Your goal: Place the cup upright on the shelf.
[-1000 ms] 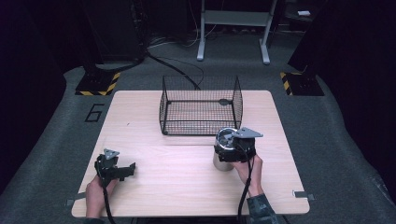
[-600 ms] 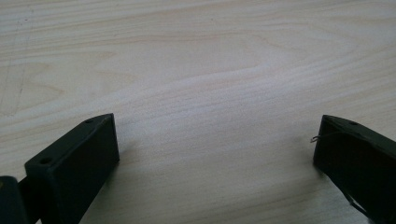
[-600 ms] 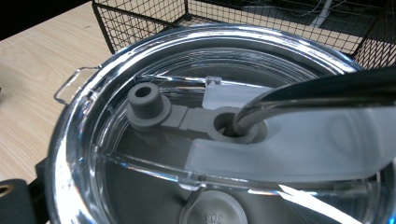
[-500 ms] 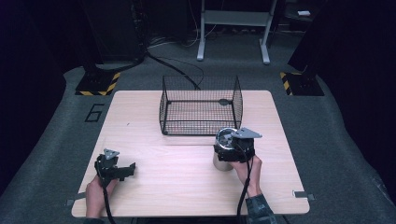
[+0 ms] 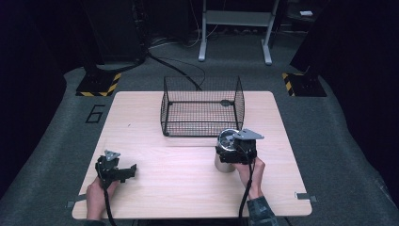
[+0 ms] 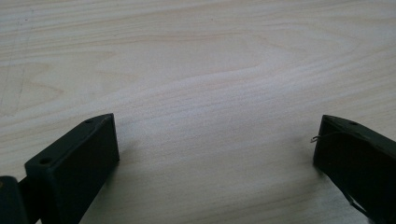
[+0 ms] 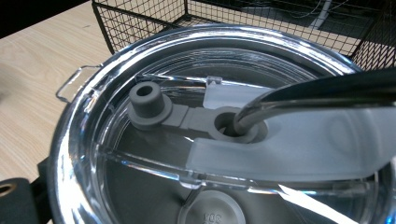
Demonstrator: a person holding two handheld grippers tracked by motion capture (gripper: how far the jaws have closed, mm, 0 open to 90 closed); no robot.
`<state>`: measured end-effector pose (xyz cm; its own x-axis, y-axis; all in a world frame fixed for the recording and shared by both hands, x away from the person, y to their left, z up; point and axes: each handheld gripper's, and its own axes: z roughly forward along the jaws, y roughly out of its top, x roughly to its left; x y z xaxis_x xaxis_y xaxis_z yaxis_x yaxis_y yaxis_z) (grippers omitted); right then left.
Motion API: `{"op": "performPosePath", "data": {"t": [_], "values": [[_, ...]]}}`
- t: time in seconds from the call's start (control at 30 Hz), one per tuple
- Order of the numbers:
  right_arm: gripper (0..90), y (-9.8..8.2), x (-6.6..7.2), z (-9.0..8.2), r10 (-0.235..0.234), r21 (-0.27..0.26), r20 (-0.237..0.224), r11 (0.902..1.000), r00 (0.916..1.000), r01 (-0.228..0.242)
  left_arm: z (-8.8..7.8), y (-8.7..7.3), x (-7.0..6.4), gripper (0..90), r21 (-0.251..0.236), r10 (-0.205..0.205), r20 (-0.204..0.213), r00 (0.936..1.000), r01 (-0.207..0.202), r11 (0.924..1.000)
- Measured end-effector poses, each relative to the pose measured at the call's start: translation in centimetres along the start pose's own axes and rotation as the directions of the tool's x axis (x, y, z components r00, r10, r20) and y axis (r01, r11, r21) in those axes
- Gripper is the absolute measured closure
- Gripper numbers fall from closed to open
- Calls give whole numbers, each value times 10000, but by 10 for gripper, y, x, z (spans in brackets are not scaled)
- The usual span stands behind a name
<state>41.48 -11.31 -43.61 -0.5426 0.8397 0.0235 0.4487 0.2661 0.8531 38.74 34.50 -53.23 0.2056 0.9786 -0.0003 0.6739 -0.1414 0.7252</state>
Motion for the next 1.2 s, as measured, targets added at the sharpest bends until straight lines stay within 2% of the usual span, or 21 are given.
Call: {"op": "performPosePath", "data": {"t": [0.1, 0.37, 1.2], "values": [[33, 0, -1, 0, -65, 7, -97, 10000, 9999, 66, 0, 0, 0, 0, -1, -10, -1, 10000, 10, 10000], [33, 3, -2, -4, 0, 2, 78, 10000, 10000, 0, 0, 0, 0, 0, -3, -1, 1, 10000, 1, 10000], [34, 31, -6, -15, -284, -136, 168, 9995, 9995, 286, 0, 0, 0, 0, -3, -12, -1, 10000, 12, 10000]]}}
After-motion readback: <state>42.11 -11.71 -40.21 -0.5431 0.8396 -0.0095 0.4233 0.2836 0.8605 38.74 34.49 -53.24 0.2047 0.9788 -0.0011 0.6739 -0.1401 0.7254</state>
